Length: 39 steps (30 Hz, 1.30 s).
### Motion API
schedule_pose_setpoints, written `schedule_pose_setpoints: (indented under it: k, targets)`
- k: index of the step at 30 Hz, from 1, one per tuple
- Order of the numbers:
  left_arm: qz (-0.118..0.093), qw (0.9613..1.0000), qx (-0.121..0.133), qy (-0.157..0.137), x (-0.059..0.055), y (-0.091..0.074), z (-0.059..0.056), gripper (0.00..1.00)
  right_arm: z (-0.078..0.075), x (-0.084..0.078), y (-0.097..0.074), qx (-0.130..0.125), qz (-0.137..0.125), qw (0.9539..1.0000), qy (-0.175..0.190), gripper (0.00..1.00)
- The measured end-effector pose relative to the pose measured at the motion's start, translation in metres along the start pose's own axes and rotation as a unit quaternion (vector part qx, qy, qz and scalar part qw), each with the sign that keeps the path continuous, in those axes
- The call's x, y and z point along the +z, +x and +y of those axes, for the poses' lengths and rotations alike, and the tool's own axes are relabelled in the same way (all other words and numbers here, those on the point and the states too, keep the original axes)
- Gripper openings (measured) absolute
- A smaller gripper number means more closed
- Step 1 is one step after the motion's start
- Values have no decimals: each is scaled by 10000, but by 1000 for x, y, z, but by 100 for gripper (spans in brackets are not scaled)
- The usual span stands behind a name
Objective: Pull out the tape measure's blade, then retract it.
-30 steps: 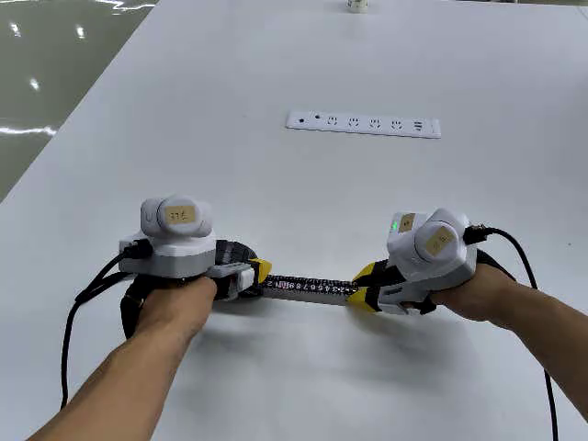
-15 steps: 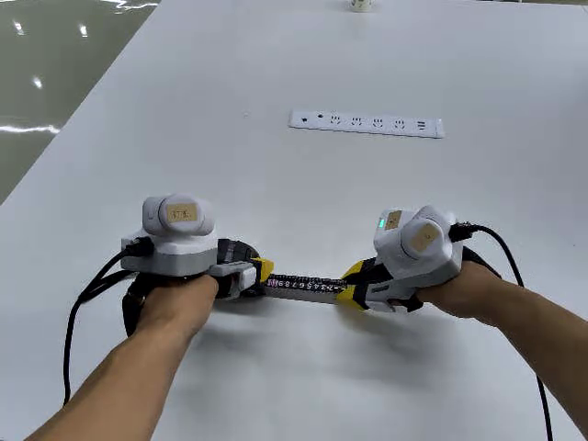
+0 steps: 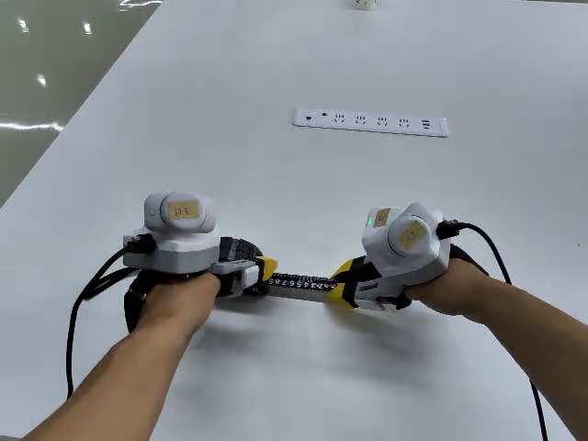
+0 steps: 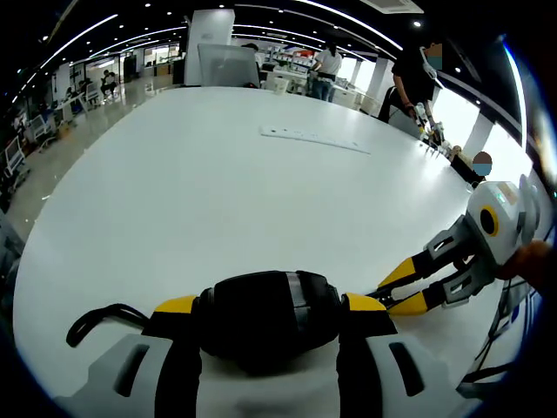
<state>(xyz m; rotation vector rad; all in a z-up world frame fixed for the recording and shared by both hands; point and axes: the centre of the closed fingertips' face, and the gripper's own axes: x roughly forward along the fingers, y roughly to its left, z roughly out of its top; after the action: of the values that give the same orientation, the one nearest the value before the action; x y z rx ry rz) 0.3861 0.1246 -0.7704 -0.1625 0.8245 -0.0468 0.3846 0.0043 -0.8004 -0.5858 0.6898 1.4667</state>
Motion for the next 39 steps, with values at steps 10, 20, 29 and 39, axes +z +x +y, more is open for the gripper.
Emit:
schedule_pose_setpoints:
  k: [10,20,29,39]
  targets:
    - [3,10000,-20,9,0,0,0,58,2,7,9,53,-44,10000,-31,10]
    - [11,10000,-36,-3,-1,0,0,58,4,15,16,93,-77,9999,-70,10]
    - [16,10000,-52,-18,-1,1,-1,58,6,22,23,121,-92,9998,-128,10]
    - [27,10000,-67,-24,-1,1,-1,58,7,27,29,150,-109,9997,-174,10]
